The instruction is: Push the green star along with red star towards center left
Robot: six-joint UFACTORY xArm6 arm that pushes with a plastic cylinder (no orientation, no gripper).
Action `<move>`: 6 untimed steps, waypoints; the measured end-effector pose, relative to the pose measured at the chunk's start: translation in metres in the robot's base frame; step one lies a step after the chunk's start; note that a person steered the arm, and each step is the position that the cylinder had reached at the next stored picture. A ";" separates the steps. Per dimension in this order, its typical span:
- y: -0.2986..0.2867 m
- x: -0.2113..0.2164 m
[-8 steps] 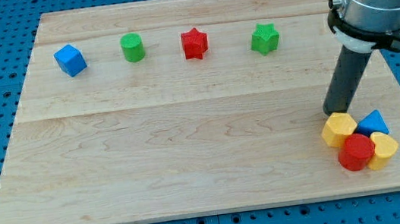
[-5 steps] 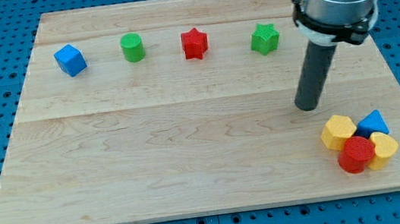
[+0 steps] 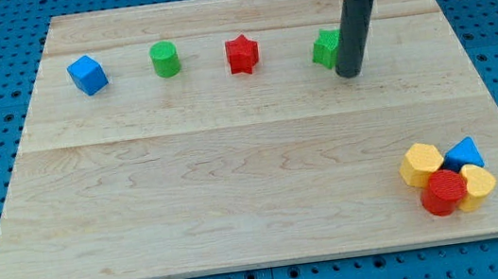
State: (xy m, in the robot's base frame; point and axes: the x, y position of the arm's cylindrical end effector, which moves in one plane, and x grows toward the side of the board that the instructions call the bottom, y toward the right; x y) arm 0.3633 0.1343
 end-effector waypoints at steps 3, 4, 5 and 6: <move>0.038 -0.030; 0.031 -0.046; -0.043 -0.040; -0.136 -0.022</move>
State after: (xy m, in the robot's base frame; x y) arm 0.3411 -0.0018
